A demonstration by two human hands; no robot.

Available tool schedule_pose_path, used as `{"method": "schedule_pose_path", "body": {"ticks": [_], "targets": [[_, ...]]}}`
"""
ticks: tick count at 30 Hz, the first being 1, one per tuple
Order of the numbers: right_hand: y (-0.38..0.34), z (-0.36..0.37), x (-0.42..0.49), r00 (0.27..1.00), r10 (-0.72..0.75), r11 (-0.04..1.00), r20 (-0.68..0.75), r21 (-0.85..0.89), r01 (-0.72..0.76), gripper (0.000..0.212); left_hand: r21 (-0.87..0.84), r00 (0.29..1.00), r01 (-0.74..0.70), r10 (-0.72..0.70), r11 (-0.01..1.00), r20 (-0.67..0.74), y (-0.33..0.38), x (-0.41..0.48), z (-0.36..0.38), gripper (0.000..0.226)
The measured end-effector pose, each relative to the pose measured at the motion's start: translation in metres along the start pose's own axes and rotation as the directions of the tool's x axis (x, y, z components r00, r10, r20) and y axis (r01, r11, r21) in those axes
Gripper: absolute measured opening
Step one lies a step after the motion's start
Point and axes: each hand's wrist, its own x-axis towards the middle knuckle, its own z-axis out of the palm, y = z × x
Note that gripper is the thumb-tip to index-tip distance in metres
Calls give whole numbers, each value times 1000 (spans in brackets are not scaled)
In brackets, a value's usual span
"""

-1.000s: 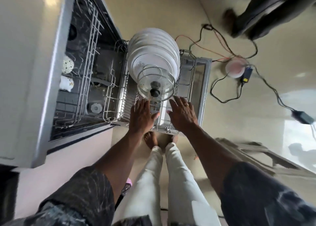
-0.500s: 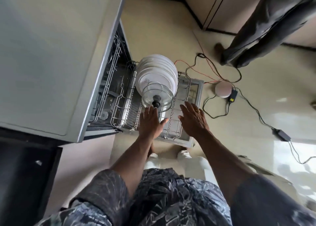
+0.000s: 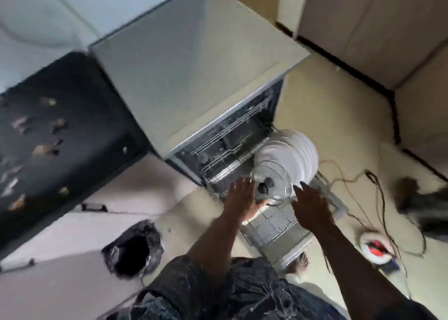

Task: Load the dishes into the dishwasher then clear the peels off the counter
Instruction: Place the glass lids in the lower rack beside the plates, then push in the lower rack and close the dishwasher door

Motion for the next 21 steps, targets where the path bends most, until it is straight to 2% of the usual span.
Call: {"method": "schedule_pose_path", "body": {"ticks": [4, 8, 13, 15, 19, 21], "targets": [[13, -25, 14, 978, -194, 979, 73, -53, 198, 43, -119, 989, 139, -145, 983, -43, 36, -34, 3, 98], [30, -34, 2, 939, -275, 951, 207, -89, 297, 53, -256, 969, 216, -240, 942, -65, 56, -58, 36, 84], [35, -42, -16, 892, -365, 901, 265, -142, 411, 50, -303, 926, 333, -370, 893, -74, 82, -94, 52, 108], [35, -41, -23, 881, -388, 880, 270, -175, 441, 49, -352, 906, 376, -420, 857, -57, 84, -103, 67, 109], [52, -19, -34, 881, -361, 891, 307, -165, 423, 51, -478, 837, 490, -546, 729, 26, 80, -105, 113, 85], [71, 4, -31, 897, -315, 921, 311, -128, 368, 46, -564, 782, 549, -617, 616, 89, 77, -100, 144, 96]]}}
